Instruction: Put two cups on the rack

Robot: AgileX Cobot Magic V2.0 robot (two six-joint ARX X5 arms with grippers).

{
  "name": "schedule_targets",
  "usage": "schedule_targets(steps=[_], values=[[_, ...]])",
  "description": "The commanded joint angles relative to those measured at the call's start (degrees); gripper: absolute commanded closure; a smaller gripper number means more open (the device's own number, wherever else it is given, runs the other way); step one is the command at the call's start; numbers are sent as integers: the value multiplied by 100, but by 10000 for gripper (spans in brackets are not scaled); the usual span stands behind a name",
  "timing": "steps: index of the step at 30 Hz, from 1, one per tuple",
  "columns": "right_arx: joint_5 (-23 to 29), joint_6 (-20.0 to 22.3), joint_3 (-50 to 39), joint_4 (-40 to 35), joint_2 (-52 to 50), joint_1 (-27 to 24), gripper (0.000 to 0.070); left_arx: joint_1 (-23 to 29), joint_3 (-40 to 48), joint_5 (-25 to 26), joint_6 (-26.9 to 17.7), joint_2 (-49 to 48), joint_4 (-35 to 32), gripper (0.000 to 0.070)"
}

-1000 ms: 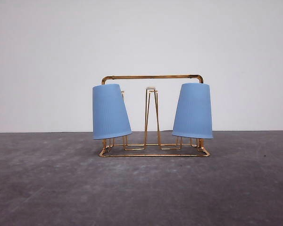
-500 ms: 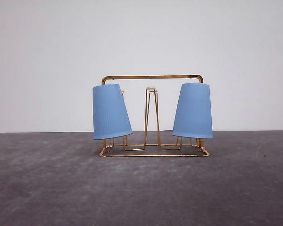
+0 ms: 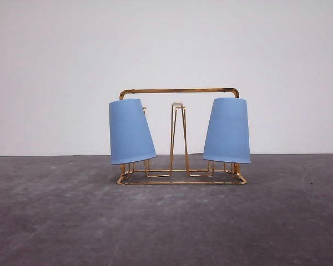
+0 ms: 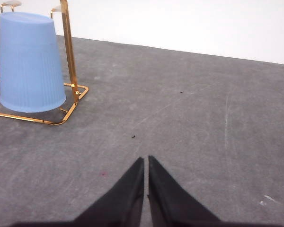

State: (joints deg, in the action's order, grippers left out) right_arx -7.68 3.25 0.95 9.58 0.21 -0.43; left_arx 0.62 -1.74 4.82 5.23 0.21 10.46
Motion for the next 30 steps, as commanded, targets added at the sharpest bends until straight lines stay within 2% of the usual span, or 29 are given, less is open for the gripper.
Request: schedule_targets(steps=[1,30], values=[[21,55,-26,-61,0,2,686,-4,83,9,-1,-2,28,685],[21,55,-26,-61,0,2,686,-4,83,9,-2,-2,28,685]])
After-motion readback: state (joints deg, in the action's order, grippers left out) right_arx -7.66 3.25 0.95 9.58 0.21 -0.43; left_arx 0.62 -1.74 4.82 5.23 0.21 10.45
